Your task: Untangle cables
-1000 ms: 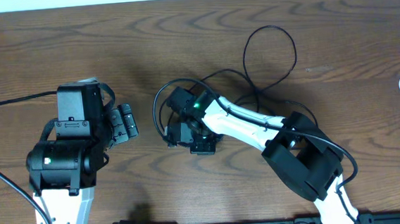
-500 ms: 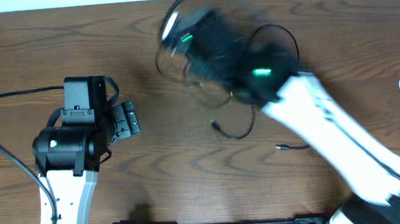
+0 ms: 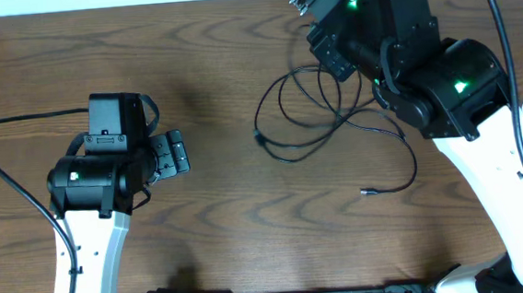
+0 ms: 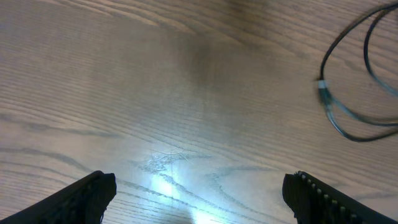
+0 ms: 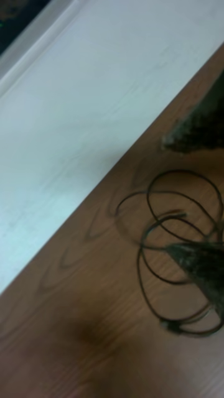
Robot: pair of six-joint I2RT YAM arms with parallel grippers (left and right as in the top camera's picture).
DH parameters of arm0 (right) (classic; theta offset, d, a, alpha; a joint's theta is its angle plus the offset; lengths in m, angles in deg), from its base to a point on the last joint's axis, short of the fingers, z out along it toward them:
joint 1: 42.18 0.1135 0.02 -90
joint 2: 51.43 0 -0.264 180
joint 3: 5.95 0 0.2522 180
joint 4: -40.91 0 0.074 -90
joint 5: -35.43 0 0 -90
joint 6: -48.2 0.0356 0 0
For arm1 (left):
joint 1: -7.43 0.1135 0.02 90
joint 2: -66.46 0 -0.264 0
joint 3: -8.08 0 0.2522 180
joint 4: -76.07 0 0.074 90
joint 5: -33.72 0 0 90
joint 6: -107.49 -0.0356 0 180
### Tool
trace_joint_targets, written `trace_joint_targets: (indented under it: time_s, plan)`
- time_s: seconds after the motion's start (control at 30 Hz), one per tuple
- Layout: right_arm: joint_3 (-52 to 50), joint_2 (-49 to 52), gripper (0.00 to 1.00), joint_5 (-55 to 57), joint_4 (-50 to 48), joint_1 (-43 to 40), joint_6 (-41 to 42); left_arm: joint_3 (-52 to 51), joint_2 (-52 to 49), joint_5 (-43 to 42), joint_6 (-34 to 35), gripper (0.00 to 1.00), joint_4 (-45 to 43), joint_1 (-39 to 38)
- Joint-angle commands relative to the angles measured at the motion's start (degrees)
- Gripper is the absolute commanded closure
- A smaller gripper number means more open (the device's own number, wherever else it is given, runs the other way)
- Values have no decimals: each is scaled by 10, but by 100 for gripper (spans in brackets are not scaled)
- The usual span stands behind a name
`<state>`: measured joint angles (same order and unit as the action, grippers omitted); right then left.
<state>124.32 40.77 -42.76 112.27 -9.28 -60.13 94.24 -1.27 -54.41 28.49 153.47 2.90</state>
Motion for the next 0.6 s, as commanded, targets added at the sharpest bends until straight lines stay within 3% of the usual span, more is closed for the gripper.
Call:
trace_joint_targets:
  time_s: [0.0, 0.13, 0.27, 0.37, 0.57]
  plan:
    - [-1, 2, 60, -13, 3, -2, 7, -7, -1, -2, 7, 8, 2, 2]
    - [-2, 13, 56, -13, 26, -3, 8, -7, -1, -2, 7, 8, 4, 2]
    - [-17, 42, 42, -16, 81, -7, 33, -7, -1, -2, 7, 8, 6, 2]
    - [-28, 75, 43, -15, 124, -10, 66, -7, -1, -2, 7, 7, 9, 2]
    - [-30, 174, 45, -16, 179, -17, 300, -7, -1, -2, 7, 7, 21, 2]
